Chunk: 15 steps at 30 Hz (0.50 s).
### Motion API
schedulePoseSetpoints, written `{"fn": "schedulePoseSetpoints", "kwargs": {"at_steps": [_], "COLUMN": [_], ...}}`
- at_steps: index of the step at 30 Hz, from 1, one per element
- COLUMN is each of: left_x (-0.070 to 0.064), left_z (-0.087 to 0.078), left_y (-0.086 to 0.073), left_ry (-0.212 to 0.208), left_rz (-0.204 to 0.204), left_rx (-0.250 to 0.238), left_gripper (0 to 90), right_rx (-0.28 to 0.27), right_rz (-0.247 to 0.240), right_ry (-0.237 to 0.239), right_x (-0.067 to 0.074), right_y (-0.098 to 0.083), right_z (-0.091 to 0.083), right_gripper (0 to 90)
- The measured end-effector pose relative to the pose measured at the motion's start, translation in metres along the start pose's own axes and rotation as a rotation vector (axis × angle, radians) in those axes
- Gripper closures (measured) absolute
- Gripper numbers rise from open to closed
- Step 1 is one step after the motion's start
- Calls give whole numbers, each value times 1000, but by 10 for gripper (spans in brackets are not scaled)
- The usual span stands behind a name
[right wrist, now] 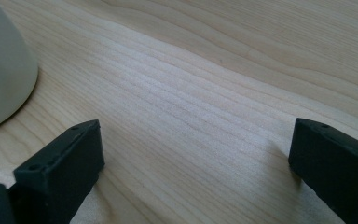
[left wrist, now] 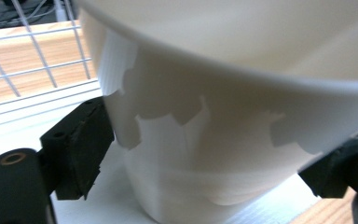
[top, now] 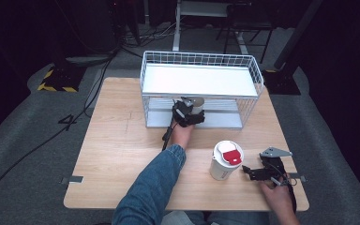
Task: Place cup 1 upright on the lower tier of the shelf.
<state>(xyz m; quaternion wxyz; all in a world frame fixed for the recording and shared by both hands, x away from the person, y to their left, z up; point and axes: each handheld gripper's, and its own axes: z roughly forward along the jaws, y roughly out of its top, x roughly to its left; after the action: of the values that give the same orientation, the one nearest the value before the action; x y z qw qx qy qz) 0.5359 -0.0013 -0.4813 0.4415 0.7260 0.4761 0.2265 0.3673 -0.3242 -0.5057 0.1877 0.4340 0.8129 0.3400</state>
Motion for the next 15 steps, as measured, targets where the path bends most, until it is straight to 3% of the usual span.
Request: {"fn": "schedulePoseSetpoints", "kwargs": {"at_steps": [6,9,15], "left_x": [-1,-1,-3], "left_z": [-3,-8,-18], "left_y": [0,1,0], "left_ry": [8,-1,-24], "left_rz": [-7,0,16], "left_rx": [-1,9,0], "left_gripper": [71,22,7], "right_rx": [0,0,0], "right_rz": [0,0,0], "right_ry": [0,0,0], "right_x": [0,0,0], "right_y": [0,0,0], "right_z": [0,0,0], "right_gripper": [32,32,32]}}
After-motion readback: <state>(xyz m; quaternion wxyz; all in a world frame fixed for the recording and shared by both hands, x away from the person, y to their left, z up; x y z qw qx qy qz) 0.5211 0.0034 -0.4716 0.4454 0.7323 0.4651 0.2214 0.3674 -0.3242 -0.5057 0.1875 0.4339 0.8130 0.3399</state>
